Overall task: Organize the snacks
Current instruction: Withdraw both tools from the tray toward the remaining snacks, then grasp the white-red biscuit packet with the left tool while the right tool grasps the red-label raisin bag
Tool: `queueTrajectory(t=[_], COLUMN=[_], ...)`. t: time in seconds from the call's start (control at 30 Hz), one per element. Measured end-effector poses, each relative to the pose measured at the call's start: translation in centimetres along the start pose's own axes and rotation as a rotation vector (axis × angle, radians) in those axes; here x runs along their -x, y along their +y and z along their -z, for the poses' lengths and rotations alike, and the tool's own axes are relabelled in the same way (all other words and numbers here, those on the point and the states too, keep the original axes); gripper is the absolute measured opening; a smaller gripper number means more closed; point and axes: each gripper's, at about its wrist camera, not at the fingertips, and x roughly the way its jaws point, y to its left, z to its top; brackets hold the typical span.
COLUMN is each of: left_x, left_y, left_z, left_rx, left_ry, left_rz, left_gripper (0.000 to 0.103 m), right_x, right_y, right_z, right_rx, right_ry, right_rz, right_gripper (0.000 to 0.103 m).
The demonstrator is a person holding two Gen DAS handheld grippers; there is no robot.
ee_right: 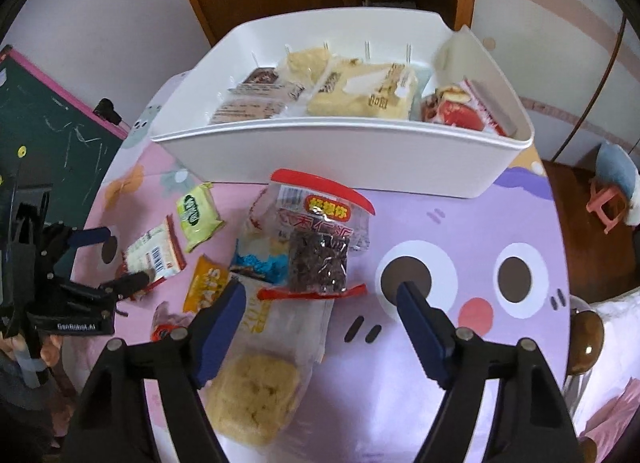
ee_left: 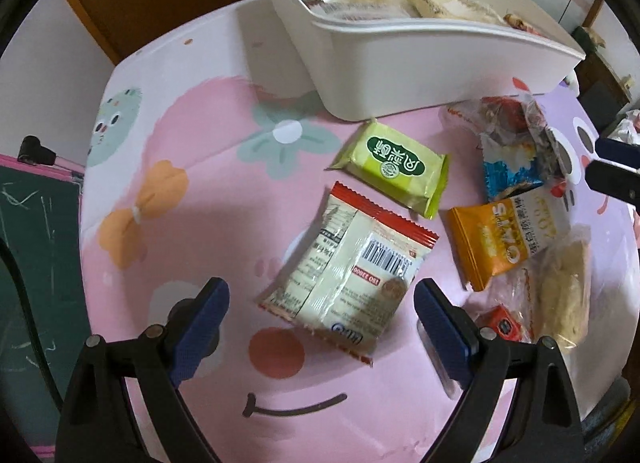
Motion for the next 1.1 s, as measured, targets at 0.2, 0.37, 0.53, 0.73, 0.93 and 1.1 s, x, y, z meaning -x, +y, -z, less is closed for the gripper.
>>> queueTrajectory(t=[0.2,0.37,0.53,0.73,0.93,1.1], left_x=[-1.3,-2.0,-2.4,-2.3,-1.8,-0.9], left_y=[-0.3,-0.6,-1.2,-1.1,-1.5,-1.2], left_z=[-0.6,-0.6,-1.1,-1.6,-1.7,-0.8], left_rx=[-0.019,-0.041,-0.06,-0.027,-0.009,0.038], left_ry=[0.016,0.024,0.031,0.039,0.019,-0.021], left_rz=[0.006,0.009,0.021,0.069,0.061,0.051], left_gripper=[0.093,0.093,0.089,0.073,0.047,0.046], right_x=[-2.0,-3.4,-4.4,-4.5,-3.8,-2.8], right_y=[-0.4,-0.1,0.0,-0.3,-0.5,-0.3], right_z=[-0.9,-1.3,-1.1,-0.9,-0.5,0.0], right_rx=[-0.025,-0.019,-0.022,-0.032,-0.03,-0.025], right_ry=[0.022,0.051,0.091,0.084,0.073,0.046], right_rz=[-0.005,-0.007,-0.036,-0.047,-0.054,-0.055], right_gripper=[0.078,0.064,0.046,0.042,0.039,0.039])
